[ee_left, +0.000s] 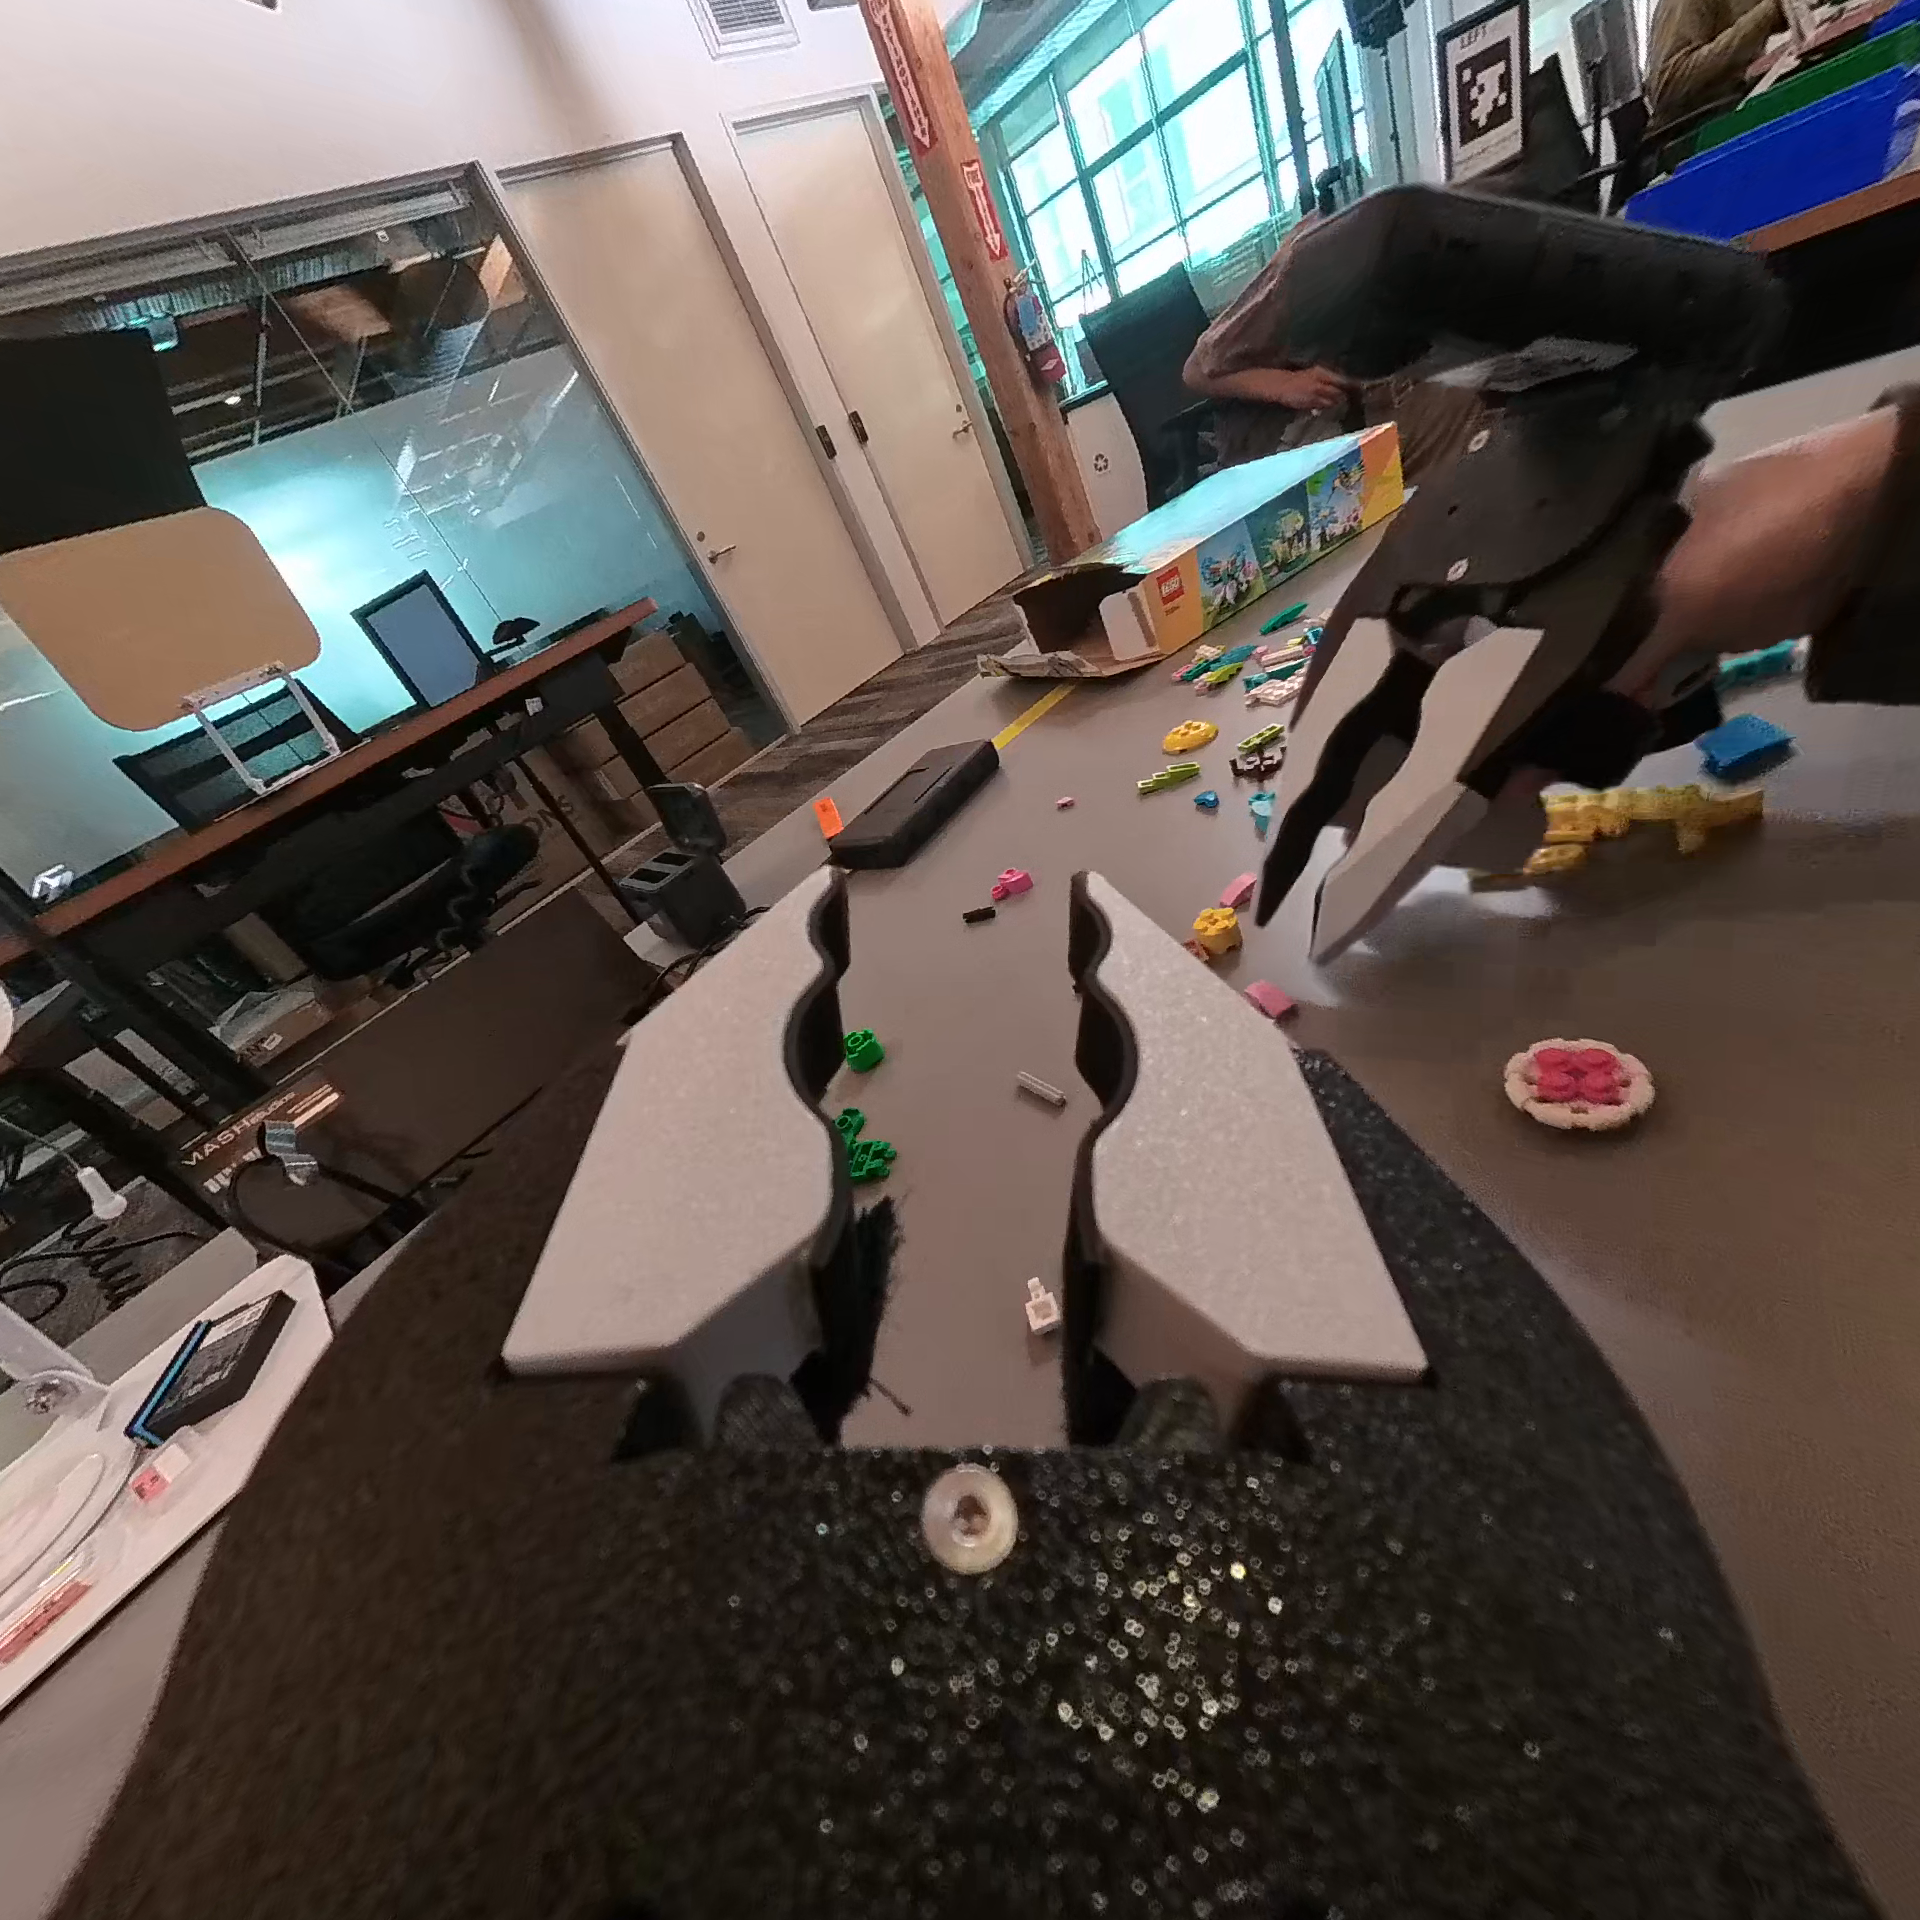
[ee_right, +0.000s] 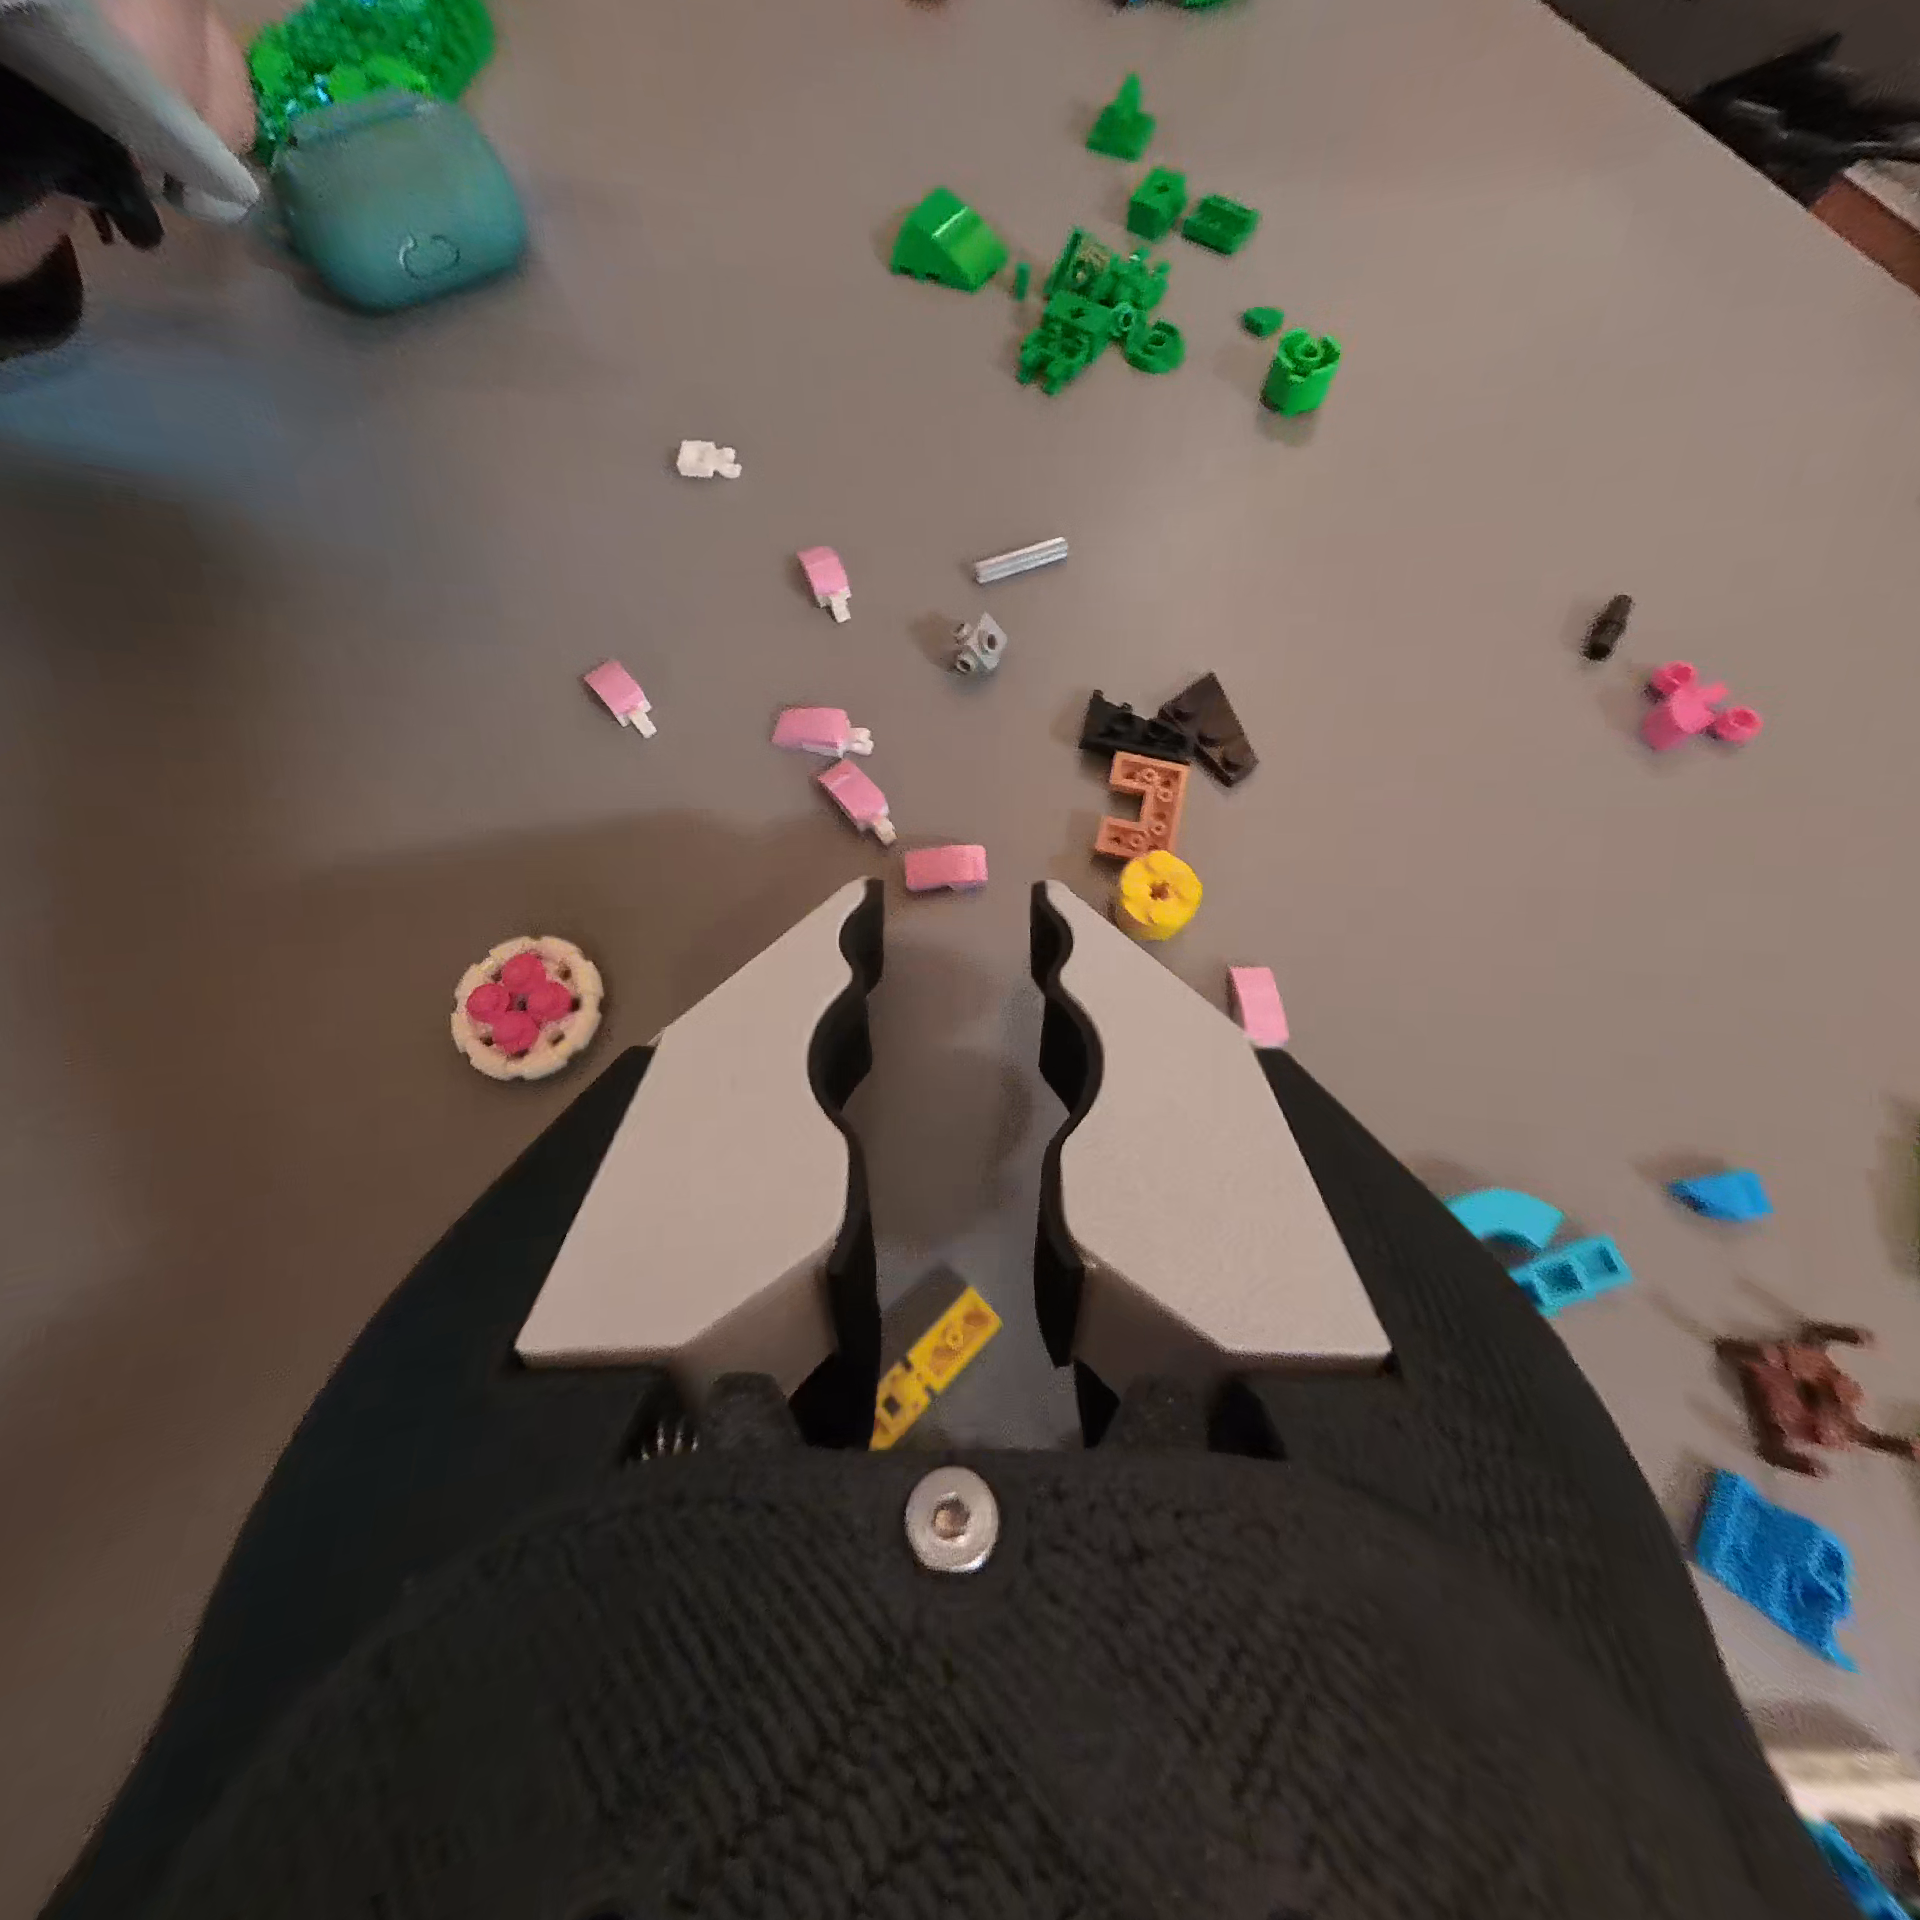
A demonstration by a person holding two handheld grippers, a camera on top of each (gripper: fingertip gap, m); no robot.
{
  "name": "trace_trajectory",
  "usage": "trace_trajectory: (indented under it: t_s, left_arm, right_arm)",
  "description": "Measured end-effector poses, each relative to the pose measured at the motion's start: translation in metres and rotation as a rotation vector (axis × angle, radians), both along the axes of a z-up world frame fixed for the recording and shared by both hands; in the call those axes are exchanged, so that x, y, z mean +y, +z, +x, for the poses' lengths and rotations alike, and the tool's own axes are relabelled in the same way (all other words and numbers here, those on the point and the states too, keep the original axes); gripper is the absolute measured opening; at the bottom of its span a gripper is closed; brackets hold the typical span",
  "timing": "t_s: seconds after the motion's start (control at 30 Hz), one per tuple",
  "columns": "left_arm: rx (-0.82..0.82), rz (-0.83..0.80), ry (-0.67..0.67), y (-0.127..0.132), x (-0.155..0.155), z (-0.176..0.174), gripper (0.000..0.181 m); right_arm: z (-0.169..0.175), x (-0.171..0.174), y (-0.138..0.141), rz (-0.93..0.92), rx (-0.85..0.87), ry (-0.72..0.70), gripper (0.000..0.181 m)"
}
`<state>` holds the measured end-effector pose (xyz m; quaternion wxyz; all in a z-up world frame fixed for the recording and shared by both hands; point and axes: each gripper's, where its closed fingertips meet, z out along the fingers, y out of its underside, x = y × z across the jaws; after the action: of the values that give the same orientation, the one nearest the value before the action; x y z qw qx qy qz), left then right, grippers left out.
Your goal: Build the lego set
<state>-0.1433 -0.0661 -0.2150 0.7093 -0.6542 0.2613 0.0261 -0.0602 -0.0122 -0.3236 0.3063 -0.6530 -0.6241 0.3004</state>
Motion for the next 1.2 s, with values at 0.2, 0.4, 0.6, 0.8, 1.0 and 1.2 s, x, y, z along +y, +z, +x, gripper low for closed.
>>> trace_trajectory:
  t_s: [0.2, 0.4, 0.6, 0.8, 1.0, 1.2]
  left_arm:
    - [0.007, -0.002, -0.012, 0.000, -0.001, 0.003, 0.040]
    - [0.008, 0.006, -0.004, 0.001, -0.002, 0.002, 0.039]
    - [0.028, 0.080, 0.091, 0.011, -0.002, -0.010, 0.020]
    - [0.029, 0.111, 0.067, 0.012, -0.006, 0.001, 0.023]
    - [-0.009, 0.169, 0.018, 0.016, -0.014, 0.013, 0.024]
    - [0.031, 0.137, -0.044, 0.000, -0.014, 0.032, 0.024]
  right_arm:
    - [-0.010, -0.002, -0.011, 0.076, -0.054, 0.014, 0.025]
    - [-0.012, -0.022, -0.009, 0.000, -0.035, 0.090, 0.023]
    - [0.018, 0.032, 0.060, 0.208, 0.256, -0.163, 0.022]
    - [0.155, 0.115, 0.170, 0.310, 0.722, -0.727, 0.017]
    - [0.243, 0.137, 0.207, 0.342, 0.627, -0.855, 0.017]
    - [0.253, 0.113, 0.164, 0.317, 0.361, -0.798, 0.018]
